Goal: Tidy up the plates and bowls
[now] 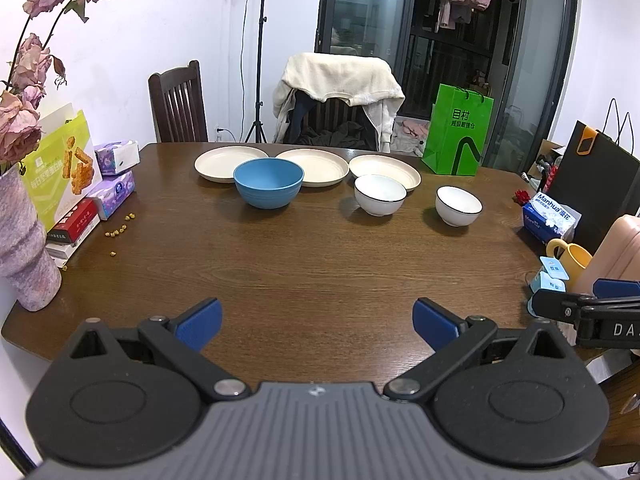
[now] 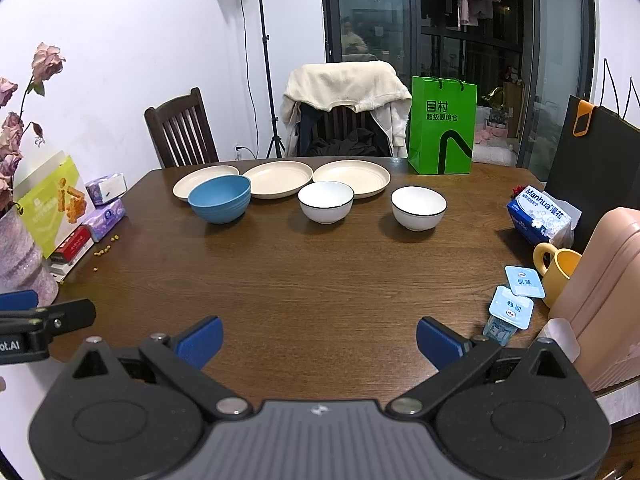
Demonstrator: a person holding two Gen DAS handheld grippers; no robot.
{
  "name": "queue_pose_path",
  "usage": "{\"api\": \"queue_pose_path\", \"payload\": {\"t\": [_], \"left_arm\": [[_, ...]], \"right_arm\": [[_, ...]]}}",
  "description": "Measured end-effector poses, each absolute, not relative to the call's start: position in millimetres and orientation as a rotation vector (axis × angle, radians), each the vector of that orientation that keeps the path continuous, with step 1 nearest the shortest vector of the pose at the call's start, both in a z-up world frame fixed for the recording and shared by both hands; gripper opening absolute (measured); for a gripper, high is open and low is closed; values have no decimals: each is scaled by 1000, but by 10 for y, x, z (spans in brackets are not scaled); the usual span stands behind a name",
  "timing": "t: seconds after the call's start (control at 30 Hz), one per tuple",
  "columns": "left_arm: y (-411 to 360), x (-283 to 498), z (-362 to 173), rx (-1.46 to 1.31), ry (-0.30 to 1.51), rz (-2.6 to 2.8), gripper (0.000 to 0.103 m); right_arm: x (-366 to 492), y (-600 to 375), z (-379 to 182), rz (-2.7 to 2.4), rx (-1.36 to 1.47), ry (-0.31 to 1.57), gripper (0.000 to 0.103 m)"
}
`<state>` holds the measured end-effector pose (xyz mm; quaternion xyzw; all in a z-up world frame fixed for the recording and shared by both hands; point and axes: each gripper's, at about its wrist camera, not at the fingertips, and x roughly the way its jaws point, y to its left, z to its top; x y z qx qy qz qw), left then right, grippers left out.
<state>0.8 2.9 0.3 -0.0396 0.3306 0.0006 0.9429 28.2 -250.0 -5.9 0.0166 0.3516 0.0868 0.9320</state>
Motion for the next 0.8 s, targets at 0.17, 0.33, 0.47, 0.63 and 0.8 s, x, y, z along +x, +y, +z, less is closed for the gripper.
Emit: {"api": "queue_pose_path", "payload": {"t": [0.17, 0.33, 0.47, 0.63, 0.8], "left_arm": [[23, 59, 6, -82, 678, 3, 103], [20, 59, 5, -80, 678, 4, 103], [23, 67, 5, -80, 678, 3, 103], [20, 57, 5, -81, 676, 2, 103], [26, 91, 20, -82, 675, -1, 103]], "right_arm": [[310, -2509, -61, 175, 33, 721, 103], [325, -2529, -63, 170, 36, 721, 103], [326, -2532, -64, 170, 35, 721, 103], [324, -2528, -64, 169, 35, 721, 103], [317, -2534, -73, 172, 33, 723, 103]]}}
